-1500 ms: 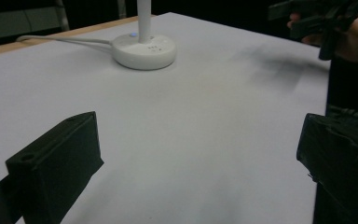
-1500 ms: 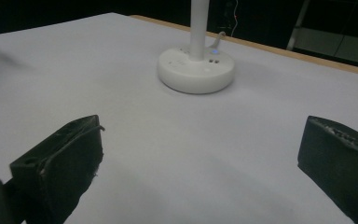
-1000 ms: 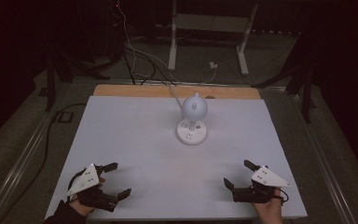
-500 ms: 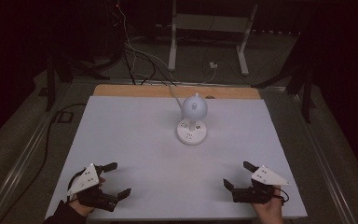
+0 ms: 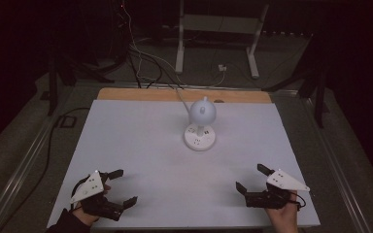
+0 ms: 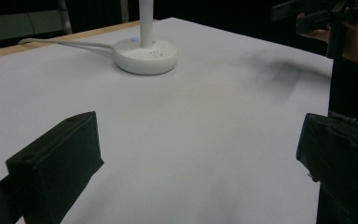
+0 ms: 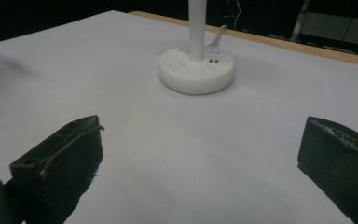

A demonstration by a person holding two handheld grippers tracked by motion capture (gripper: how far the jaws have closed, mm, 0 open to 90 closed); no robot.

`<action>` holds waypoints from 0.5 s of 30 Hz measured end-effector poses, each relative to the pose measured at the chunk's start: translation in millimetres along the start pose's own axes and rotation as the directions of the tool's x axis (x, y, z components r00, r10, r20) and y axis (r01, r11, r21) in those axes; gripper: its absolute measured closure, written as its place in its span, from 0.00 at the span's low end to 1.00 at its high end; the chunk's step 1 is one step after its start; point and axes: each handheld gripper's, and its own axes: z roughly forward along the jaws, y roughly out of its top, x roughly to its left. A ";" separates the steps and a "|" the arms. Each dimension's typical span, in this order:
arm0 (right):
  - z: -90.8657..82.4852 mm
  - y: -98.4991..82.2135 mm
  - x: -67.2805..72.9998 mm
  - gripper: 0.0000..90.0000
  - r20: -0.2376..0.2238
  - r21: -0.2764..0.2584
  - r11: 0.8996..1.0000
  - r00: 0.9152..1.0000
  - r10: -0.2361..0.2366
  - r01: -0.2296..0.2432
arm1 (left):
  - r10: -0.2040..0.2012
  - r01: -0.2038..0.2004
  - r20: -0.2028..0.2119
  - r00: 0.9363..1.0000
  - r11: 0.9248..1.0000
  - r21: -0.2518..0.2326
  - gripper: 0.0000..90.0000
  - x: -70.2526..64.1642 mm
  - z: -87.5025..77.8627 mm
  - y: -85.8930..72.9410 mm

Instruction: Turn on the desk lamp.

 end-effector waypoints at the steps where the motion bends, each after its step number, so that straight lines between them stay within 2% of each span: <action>1: -0.4 3.4 -1.4 0.00 0.003 -0.007 1.000 1.000 0.017 -0.017 | 0.002 -0.002 0.000 1.000 1.000 0.003 0.00 0.0 0.0 0.1; 15: 0.9 20.8 -8.3 0.00 0.021 -0.030 0.999 1.000 0.012 -0.011 | -0.001 0.001 0.004 1.000 1.000 -0.001 0.00 0.0 -0.4 0.7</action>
